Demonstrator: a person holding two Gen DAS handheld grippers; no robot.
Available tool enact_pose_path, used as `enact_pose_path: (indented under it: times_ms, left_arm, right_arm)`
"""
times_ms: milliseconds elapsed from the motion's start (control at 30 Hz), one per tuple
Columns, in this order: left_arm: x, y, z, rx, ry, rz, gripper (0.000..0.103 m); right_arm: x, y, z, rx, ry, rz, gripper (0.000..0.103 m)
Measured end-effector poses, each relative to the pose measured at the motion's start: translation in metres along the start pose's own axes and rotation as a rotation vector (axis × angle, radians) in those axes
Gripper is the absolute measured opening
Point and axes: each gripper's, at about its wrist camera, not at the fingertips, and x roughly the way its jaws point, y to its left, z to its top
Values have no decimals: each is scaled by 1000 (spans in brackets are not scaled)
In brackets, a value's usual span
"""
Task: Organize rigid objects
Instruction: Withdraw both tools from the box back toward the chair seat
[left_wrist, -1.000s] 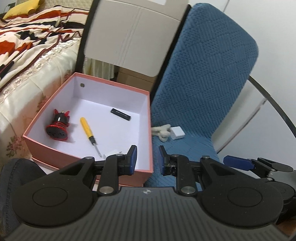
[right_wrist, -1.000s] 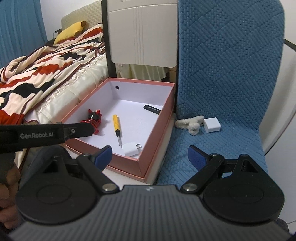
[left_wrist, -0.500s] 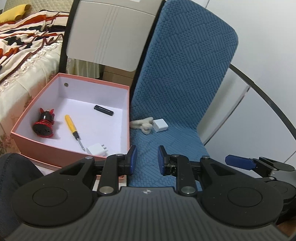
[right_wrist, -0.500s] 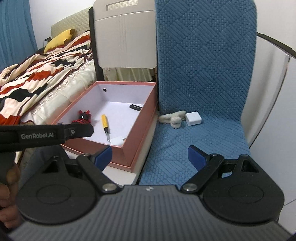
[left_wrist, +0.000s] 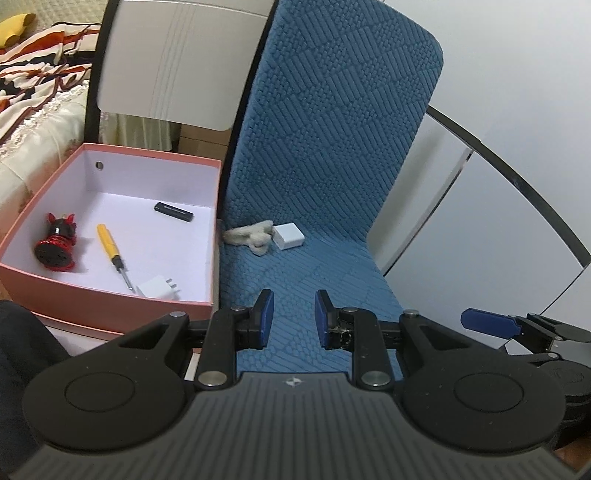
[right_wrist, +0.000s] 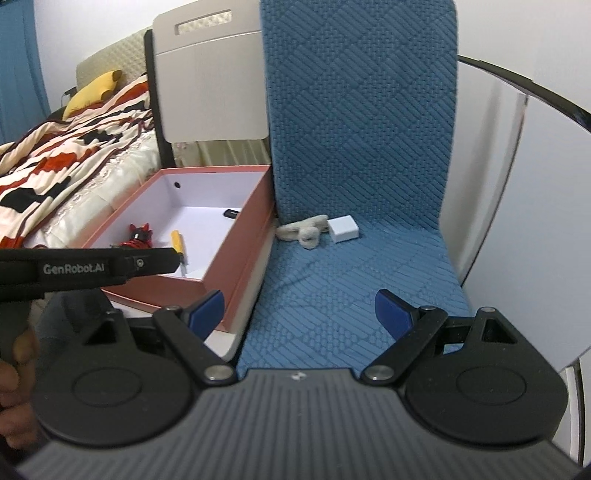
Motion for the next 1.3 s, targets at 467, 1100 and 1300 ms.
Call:
enact_pose_path:
  times_ms: [467, 1100, 1300]
  left_arm:
    - [61, -18, 0, 10, 106, 3, 28]
    - [183, -19, 26, -42, 208, 15, 28]
    - [227, -13, 37, -55, 216, 30, 28]
  right_arm:
    - [29, -39, -8, 55, 62, -18, 90]
    - [118, -87, 19, 110, 113, -23, 90]
    - [154, -102, 31, 142, 127, -31, 90]
